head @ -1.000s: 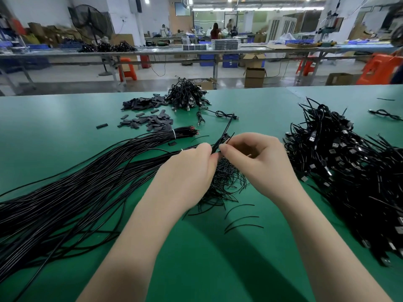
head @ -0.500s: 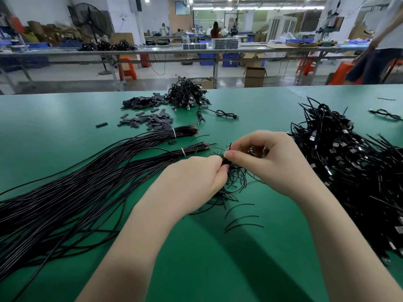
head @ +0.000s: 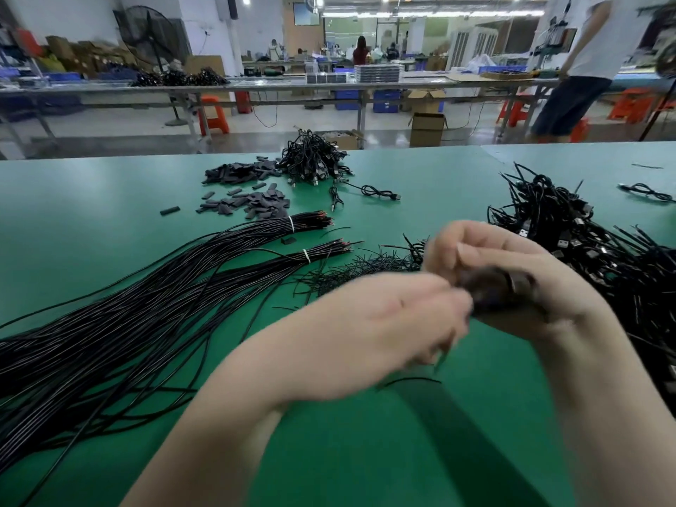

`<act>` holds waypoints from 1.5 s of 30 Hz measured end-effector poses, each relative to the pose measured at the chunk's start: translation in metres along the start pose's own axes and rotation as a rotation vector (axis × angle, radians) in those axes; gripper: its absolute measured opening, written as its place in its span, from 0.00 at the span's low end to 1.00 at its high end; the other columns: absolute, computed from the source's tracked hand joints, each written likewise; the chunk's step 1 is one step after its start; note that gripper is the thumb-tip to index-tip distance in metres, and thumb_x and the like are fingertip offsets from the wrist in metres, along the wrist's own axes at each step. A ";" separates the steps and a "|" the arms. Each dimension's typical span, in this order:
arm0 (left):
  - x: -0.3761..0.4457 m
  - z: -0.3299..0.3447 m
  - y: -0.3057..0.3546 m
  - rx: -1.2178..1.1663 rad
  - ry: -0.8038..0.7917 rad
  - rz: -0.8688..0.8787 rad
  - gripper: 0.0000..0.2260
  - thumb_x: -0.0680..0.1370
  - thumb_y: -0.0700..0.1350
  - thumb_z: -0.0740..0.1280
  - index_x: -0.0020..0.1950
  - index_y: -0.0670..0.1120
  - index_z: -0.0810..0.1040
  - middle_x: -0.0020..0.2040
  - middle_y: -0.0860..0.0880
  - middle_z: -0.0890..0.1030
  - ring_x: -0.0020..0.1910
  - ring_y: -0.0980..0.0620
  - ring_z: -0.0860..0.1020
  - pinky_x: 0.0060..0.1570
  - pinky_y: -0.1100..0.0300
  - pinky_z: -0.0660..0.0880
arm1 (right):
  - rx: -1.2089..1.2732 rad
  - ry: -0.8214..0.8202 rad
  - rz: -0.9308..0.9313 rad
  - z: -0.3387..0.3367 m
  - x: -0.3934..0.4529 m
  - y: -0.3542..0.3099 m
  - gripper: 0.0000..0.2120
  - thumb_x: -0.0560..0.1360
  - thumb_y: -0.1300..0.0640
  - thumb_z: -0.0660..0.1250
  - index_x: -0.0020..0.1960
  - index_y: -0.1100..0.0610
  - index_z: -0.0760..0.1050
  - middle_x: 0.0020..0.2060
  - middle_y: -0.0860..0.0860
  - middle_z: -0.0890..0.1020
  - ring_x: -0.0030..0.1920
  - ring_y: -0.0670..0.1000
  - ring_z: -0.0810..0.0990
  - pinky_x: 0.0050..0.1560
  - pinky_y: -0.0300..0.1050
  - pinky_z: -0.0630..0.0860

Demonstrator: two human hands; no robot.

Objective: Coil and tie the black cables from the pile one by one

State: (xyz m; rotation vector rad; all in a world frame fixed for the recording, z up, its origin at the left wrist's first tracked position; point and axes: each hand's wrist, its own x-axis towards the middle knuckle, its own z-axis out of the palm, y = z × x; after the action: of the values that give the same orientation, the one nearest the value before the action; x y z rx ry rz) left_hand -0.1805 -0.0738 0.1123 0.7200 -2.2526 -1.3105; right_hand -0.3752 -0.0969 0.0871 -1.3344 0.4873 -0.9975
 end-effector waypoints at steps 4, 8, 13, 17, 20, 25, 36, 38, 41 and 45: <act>0.008 -0.005 -0.005 -0.593 0.231 0.036 0.19 0.81 0.52 0.53 0.30 0.53 0.70 0.25 0.57 0.62 0.23 0.57 0.58 0.28 0.62 0.58 | 0.126 0.253 -0.158 0.024 0.025 0.014 0.09 0.67 0.59 0.73 0.43 0.60 0.76 0.33 0.53 0.76 0.33 0.51 0.72 0.38 0.46 0.67; 0.016 -0.009 -0.017 -0.770 0.529 0.016 0.19 0.84 0.52 0.54 0.34 0.51 0.70 0.25 0.57 0.61 0.22 0.57 0.58 0.26 0.64 0.63 | -0.550 0.645 -0.434 0.047 0.034 0.023 0.05 0.76 0.60 0.67 0.42 0.58 0.76 0.33 0.47 0.78 0.34 0.46 0.74 0.36 0.47 0.72; 0.023 -0.006 -0.029 -0.333 0.779 0.000 0.18 0.83 0.54 0.54 0.37 0.49 0.68 0.24 0.57 0.64 0.23 0.58 0.60 0.29 0.58 0.60 | -0.780 0.720 -0.486 0.059 0.033 0.023 0.07 0.76 0.62 0.68 0.40 0.56 0.76 0.31 0.43 0.76 0.31 0.42 0.72 0.32 0.40 0.69; 0.020 -0.006 -0.034 0.033 0.865 0.055 0.14 0.79 0.59 0.54 0.37 0.56 0.69 0.26 0.58 0.67 0.27 0.56 0.65 0.32 0.56 0.63 | -0.797 0.687 -0.463 0.063 0.032 0.021 0.07 0.76 0.62 0.69 0.39 0.58 0.77 0.30 0.43 0.75 0.31 0.42 0.71 0.34 0.36 0.66; 0.019 -0.008 -0.036 0.093 0.904 0.097 0.11 0.79 0.58 0.55 0.41 0.57 0.71 0.29 0.59 0.69 0.29 0.57 0.66 0.34 0.57 0.65 | -0.811 0.677 -0.465 0.066 0.032 0.019 0.08 0.76 0.63 0.68 0.38 0.57 0.75 0.29 0.42 0.74 0.31 0.42 0.71 0.35 0.33 0.65; 0.020 -0.012 -0.037 -0.061 0.893 0.169 0.10 0.80 0.56 0.57 0.41 0.57 0.72 0.29 0.59 0.68 0.30 0.56 0.65 0.35 0.58 0.63 | -0.675 0.697 -0.439 0.069 0.034 0.021 0.08 0.77 0.61 0.68 0.39 0.57 0.75 0.30 0.44 0.76 0.30 0.46 0.72 0.32 0.40 0.70; 0.021 -0.010 -0.034 -0.239 0.838 0.172 0.11 0.81 0.51 0.58 0.39 0.55 0.72 0.26 0.60 0.69 0.26 0.61 0.66 0.28 0.69 0.64 | -0.163 0.617 -0.260 0.067 0.035 0.023 0.10 0.62 0.53 0.76 0.40 0.57 0.85 0.34 0.51 0.85 0.34 0.44 0.81 0.34 0.31 0.73; 0.021 -0.010 -0.033 -0.317 0.795 0.160 0.11 0.84 0.48 0.58 0.42 0.50 0.71 0.25 0.59 0.67 0.24 0.60 0.64 0.27 0.70 0.64 | -0.138 0.624 -0.241 0.064 0.035 0.021 0.10 0.60 0.52 0.76 0.39 0.56 0.85 0.34 0.51 0.85 0.34 0.44 0.80 0.33 0.33 0.72; 0.022 -0.008 -0.032 -0.361 0.765 0.162 0.10 0.84 0.45 0.56 0.44 0.48 0.71 0.25 0.59 0.66 0.25 0.60 0.63 0.27 0.69 0.64 | -0.204 0.626 -0.225 0.059 0.033 0.019 0.04 0.64 0.54 0.76 0.38 0.53 0.85 0.34 0.51 0.85 0.35 0.45 0.82 0.33 0.35 0.72; 0.021 -0.011 -0.036 -0.201 0.778 0.135 0.08 0.83 0.47 0.59 0.45 0.51 0.73 0.28 0.56 0.71 0.28 0.58 0.68 0.31 0.65 0.68 | -0.413 0.660 -0.291 0.059 0.033 0.018 0.06 0.71 0.61 0.74 0.37 0.53 0.82 0.31 0.48 0.84 0.33 0.43 0.81 0.34 0.32 0.73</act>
State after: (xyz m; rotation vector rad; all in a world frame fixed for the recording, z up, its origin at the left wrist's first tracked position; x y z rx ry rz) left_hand -0.1823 -0.1097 0.0878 0.8071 -1.4953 -0.9444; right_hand -0.3056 -0.0920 0.0905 -1.4446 1.0611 -1.6572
